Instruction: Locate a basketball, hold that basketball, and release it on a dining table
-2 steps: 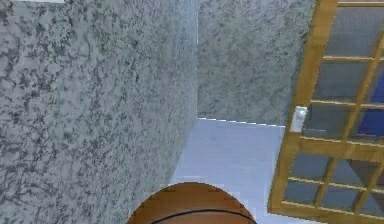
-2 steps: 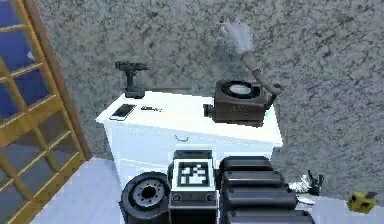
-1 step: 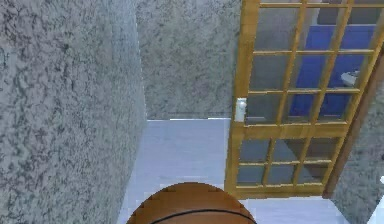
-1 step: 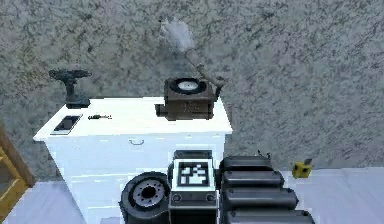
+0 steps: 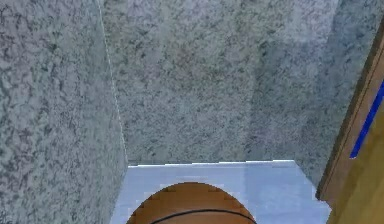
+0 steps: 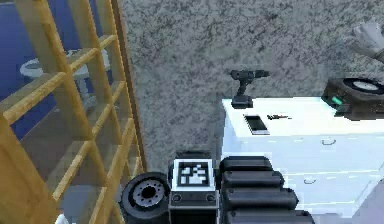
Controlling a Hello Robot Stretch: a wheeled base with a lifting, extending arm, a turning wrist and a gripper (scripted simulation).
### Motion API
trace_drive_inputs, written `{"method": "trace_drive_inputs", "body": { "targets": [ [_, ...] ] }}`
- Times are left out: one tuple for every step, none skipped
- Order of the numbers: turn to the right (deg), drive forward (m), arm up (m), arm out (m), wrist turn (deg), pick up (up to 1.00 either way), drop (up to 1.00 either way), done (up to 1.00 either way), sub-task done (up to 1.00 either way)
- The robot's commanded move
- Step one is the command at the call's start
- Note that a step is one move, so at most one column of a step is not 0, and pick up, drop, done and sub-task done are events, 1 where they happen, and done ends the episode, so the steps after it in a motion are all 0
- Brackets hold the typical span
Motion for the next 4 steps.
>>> {"method": "trace_drive_inputs", "body": {
  "targets": [
    [6.0, 0.00, 0.00, 0.00, 0.0, 0.00, 0.00, 0.00, 0.00],
    [0.0, 0.45, 0.00, 0.00, 0.0, 0.00, 0.00, 0.00, 0.00],
    [27.0, 0.00, 0.00, 0.00, 0.0, 0.00, 0.00, 0.00, 0.00],
    [0.0, 0.20, 0.00, 0.00, 0.0, 0.00, 0.00, 0.00, 0.00]
  ]
}}
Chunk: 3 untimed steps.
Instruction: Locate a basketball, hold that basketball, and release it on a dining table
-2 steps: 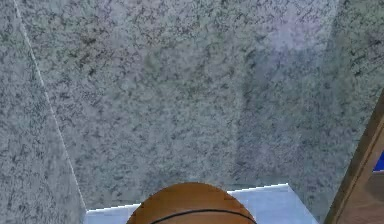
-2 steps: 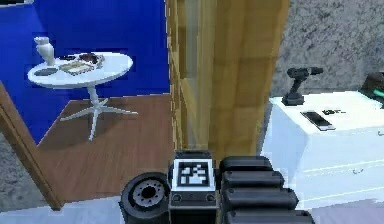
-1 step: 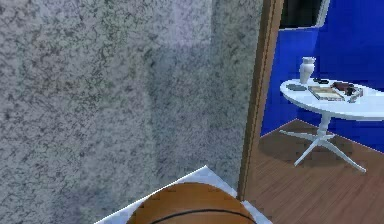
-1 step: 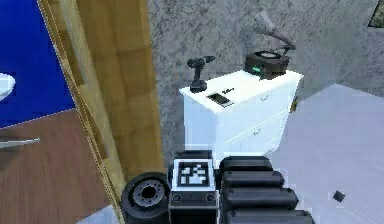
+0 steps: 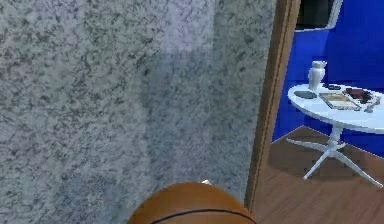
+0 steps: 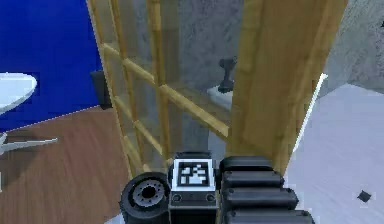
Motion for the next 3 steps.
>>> {"method": "trace_drive_inputs", "body": {
  "targets": [
    [45.0, 0.00, 0.00, 0.00, 0.0, 0.00, 0.00, 0.00, 0.00],
    [6.0, 0.00, 0.00, 0.00, 0.0, 0.00, 0.00, 0.00, 0.00],
    [0.0, 1.00, 0.00, 0.00, 0.0, 0.00, 0.00, 0.00, 0.00]
  ]
}}
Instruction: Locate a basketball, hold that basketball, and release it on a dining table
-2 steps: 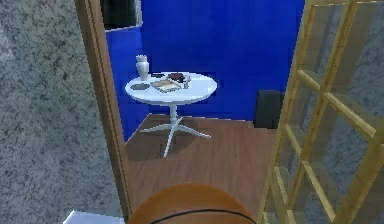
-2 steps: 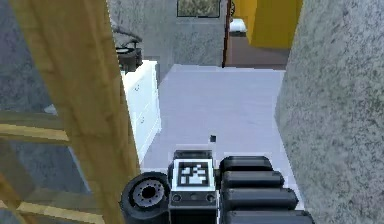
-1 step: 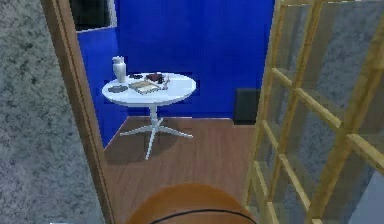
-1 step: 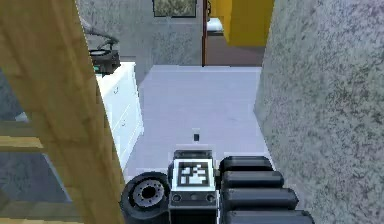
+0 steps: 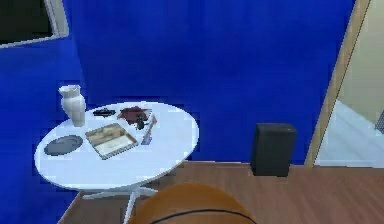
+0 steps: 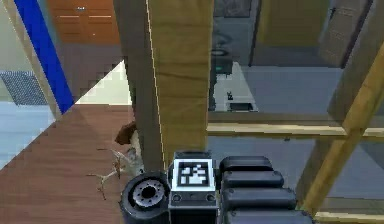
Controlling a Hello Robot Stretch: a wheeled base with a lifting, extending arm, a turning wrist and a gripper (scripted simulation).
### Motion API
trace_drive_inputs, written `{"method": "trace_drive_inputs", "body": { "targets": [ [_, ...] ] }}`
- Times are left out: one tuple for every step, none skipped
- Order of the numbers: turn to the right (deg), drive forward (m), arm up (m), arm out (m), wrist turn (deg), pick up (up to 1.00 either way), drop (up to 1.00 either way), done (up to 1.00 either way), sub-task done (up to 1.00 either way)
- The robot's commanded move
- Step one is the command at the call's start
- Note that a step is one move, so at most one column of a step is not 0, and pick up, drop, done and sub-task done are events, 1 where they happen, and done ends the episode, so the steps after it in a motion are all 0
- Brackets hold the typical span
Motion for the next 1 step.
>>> {"method": "trace_drive_inputs", "body": {
  "targets": [
    [3.0, 0.00, 0.00, 0.00, 0.0, 0.00, 0.00, 0.00, 0.00]
  ]
}}
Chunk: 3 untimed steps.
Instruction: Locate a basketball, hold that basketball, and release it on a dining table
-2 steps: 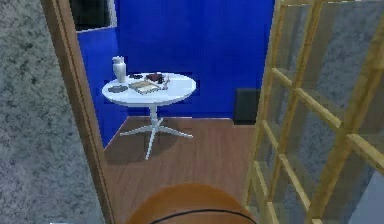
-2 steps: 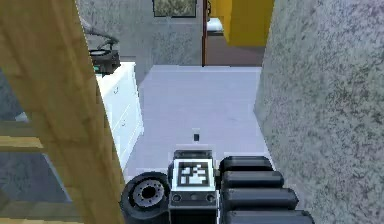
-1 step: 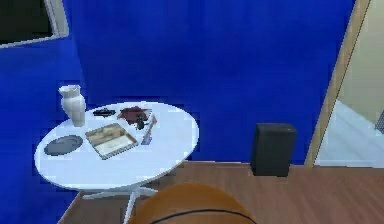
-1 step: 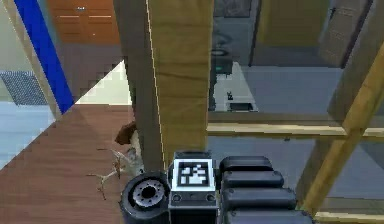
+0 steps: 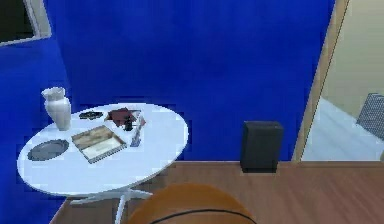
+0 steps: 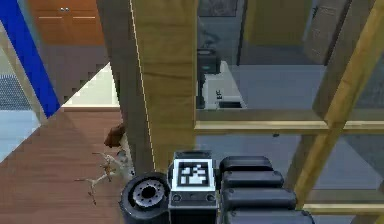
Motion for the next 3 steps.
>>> {"method": "trace_drive_inputs", "body": {
  "targets": [
    [0.0, 0.70, 0.00, 0.00, 0.0, 0.00, 0.00, 0.00, 0.00],
    [-36.0, 0.00, 0.00, 0.00, 0.0, 0.00, 0.00, 0.00, 0.00],
    [39.0, 0.00, 0.00, 0.00, 0.0, 0.00, 0.00, 0.00, 0.00]
  ]
}}
